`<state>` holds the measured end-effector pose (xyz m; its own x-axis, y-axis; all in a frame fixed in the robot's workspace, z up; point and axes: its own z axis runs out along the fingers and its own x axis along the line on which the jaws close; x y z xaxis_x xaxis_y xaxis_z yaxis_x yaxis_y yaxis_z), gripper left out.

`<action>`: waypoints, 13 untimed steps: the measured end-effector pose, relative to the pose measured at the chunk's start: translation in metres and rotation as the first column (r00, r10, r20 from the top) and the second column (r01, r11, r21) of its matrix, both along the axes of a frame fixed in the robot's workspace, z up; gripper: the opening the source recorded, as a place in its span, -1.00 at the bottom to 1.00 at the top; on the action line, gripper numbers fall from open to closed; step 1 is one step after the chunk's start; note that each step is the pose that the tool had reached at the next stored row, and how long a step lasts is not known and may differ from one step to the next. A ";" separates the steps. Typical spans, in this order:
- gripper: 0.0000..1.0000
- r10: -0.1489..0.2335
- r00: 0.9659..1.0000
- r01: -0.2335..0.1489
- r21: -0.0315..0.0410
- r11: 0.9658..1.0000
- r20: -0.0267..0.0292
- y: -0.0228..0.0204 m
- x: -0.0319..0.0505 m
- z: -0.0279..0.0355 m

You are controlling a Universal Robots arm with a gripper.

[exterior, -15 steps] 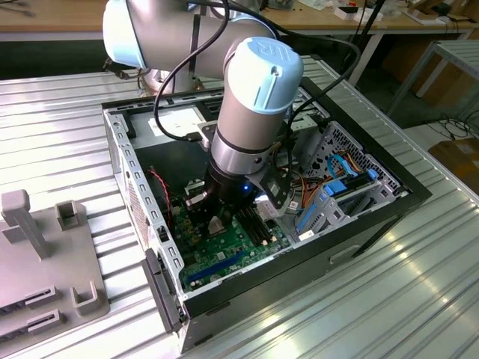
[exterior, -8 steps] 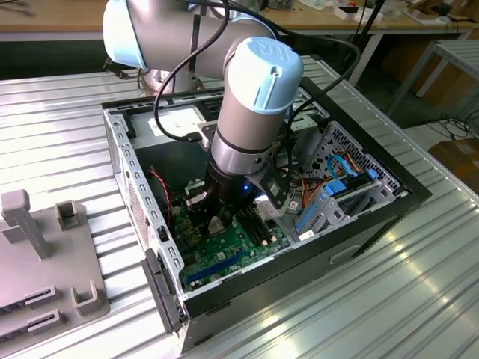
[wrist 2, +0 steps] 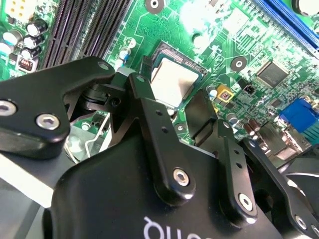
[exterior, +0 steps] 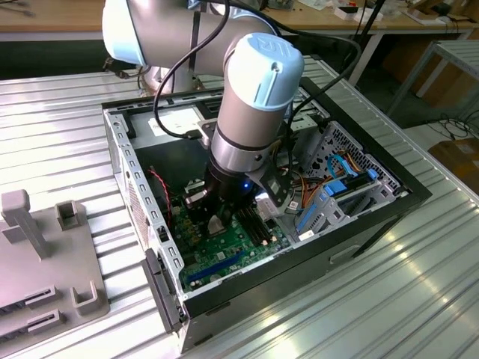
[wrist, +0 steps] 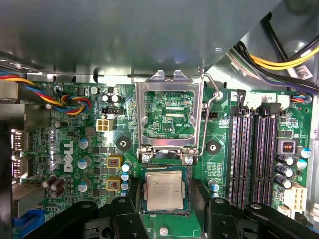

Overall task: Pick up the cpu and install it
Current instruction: 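Place the cpu into insertion slot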

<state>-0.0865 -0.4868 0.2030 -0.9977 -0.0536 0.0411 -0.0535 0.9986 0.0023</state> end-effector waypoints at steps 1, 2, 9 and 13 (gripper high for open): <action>0.09 0.000 1.000 0.000 0.000 1.000 0.000 0.0008 -0.0001 0.0000; 0.09 0.000 1.000 0.000 0.000 1.000 0.000 0.0018 -0.0001 0.0000; 0.09 0.000 1.000 0.000 0.000 1.000 0.000 0.0076 -0.0009 -0.0001; 0.09 0.000 1.000 0.000 0.001 1.000 0.000 0.0089 -0.0009 -0.0003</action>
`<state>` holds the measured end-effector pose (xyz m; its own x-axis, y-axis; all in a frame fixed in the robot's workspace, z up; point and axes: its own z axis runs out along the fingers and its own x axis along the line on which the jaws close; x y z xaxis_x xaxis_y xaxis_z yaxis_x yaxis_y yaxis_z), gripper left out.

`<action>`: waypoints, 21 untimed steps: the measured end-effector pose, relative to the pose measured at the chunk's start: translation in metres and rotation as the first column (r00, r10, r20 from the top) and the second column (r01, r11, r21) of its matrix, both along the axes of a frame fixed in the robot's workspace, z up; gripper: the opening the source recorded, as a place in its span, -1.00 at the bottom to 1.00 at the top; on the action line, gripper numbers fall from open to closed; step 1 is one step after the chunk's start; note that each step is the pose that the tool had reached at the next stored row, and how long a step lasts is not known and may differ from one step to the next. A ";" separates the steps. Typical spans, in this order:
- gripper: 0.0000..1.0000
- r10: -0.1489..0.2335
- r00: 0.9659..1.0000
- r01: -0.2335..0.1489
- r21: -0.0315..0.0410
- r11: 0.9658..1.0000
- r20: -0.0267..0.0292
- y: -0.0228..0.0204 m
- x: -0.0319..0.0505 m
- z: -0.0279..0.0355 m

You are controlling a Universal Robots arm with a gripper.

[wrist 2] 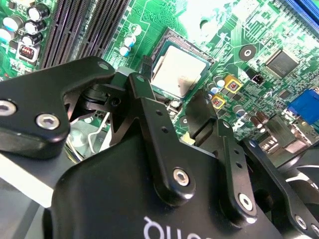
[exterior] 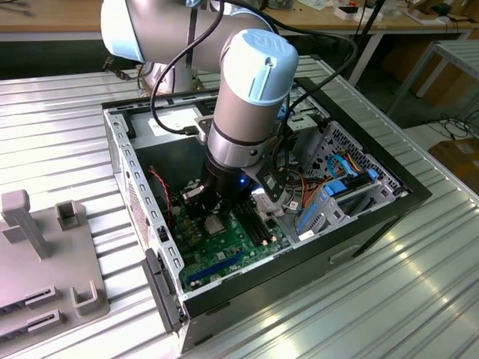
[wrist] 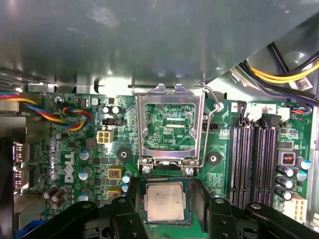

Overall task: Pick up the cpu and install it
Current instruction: 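Place the cpu into insertion slot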

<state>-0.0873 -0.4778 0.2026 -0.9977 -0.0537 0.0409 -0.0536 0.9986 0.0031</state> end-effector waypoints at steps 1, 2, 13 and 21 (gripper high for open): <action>0.09 0.000 1.000 0.000 0.000 1.000 0.000 0.0003 0.0001 0.0000; 0.09 -0.001 1.000 0.001 0.000 1.000 0.000 0.0006 0.0003 -0.0001; 0.09 -0.009 1.000 0.009 0.007 1.000 0.000 0.0012 0.0069 -0.0024; 0.09 -0.009 1.000 0.009 0.008 1.000 0.005 -0.0002 0.0028 -0.0015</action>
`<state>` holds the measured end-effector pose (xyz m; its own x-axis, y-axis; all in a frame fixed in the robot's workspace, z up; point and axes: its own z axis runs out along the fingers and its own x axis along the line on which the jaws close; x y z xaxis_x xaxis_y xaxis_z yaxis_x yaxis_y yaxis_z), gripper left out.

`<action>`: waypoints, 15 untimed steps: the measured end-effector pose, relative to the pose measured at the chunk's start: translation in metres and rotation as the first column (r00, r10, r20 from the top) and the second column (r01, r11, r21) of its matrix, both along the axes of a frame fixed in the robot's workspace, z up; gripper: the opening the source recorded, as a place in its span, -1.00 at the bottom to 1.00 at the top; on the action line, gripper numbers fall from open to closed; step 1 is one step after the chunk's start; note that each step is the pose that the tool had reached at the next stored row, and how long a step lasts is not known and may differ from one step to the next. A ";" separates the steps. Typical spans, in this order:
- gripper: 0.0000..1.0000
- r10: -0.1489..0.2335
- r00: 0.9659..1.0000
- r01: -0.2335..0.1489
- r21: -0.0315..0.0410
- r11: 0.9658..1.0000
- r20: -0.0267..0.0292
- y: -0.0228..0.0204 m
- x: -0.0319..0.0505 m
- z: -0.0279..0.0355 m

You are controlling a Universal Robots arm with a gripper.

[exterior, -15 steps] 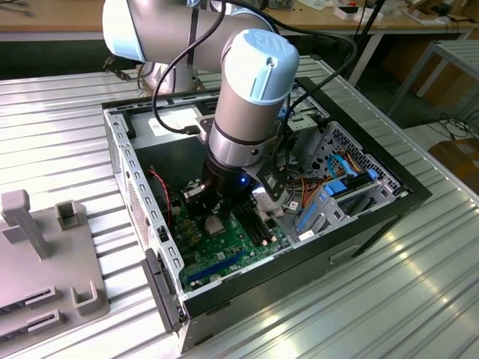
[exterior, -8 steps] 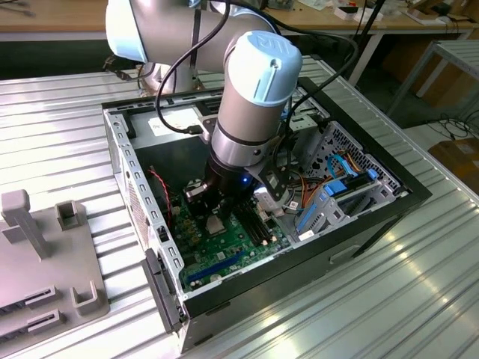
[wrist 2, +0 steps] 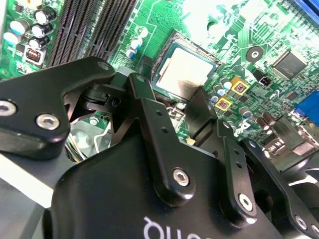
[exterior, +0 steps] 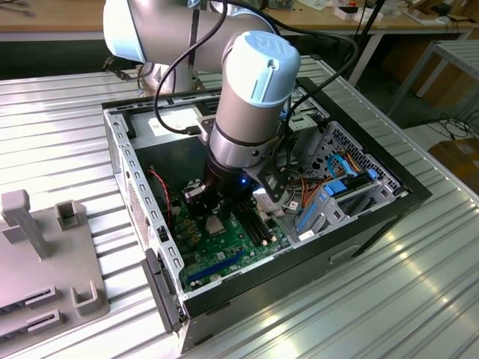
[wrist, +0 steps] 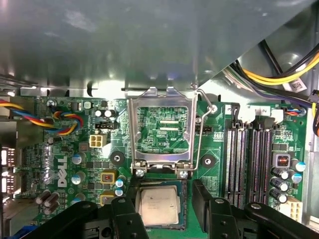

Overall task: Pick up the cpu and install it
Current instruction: 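Place the cpu into insertion slot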

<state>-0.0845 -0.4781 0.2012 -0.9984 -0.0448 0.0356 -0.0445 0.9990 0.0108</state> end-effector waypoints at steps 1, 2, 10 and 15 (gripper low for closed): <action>0.09 0.000 1.000 0.000 0.000 1.000 0.001 -0.0002 -0.0001 0.0001; 0.09 0.000 1.000 0.000 0.000 1.000 0.001 -0.0003 -0.0001 0.0002; 0.09 0.000 1.000 0.000 0.000 1.000 0.002 -0.0031 -0.0003 0.0005; 0.09 0.000 1.000 0.000 0.000 1.000 0.002 -0.0029 -0.0004 0.0005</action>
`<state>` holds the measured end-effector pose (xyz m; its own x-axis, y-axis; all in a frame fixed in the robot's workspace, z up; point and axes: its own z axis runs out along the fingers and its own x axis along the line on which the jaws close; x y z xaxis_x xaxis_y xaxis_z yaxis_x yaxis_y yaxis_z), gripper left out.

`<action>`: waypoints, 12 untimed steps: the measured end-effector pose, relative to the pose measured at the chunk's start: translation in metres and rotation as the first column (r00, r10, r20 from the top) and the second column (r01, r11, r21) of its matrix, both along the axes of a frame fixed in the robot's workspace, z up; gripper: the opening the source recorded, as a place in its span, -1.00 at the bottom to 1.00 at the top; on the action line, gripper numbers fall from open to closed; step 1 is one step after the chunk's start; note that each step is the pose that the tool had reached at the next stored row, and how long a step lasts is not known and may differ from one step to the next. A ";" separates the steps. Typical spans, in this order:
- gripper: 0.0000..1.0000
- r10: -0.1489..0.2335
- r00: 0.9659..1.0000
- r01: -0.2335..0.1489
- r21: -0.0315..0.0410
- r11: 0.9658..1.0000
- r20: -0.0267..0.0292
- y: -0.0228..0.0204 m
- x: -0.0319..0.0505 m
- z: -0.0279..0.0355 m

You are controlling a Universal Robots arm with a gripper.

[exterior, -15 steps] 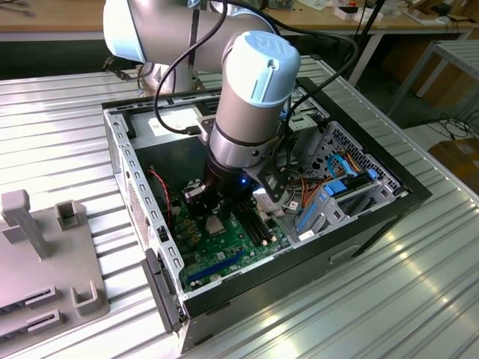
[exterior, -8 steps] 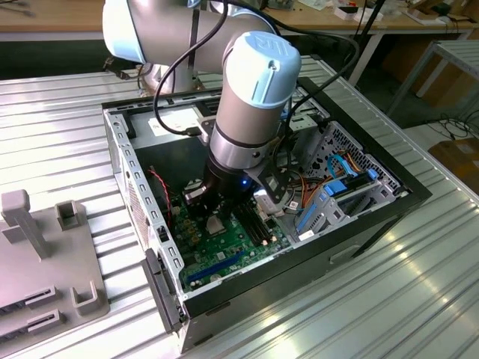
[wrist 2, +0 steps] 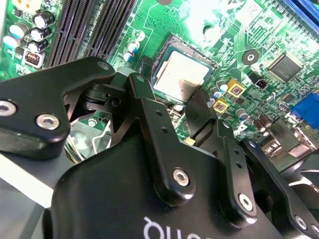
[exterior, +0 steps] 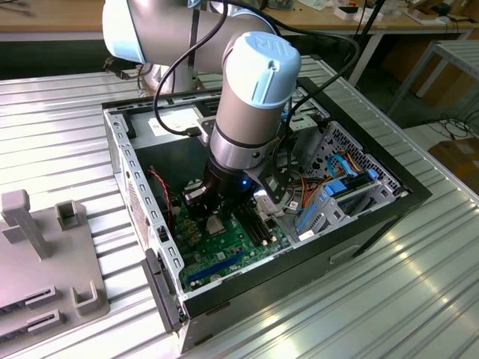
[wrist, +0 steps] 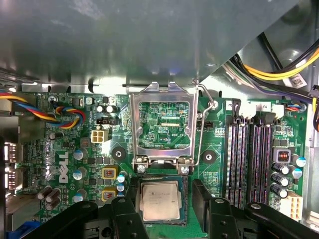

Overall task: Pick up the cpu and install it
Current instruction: 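Place the cpu into insertion slot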

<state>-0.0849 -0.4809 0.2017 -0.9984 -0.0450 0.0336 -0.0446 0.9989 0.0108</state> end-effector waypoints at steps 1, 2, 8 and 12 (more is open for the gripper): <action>0.09 0.000 1.000 0.000 0.000 1.000 0.000 0.0001 -0.0003 0.0000; 0.09 0.001 1.000 -0.001 0.000 1.000 0.000 0.0001 -0.0003 0.0003; 0.09 0.015 1.000 -0.015 0.000 1.000 0.000 -0.0027 -0.0006 0.0015; 0.09 0.021 1.000 -0.021 0.000 1.000 0.001 -0.0047 -0.0011 0.0014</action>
<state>-0.0860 -0.4857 0.2031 -0.9973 -0.0660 0.0330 -0.0656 0.9978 0.0107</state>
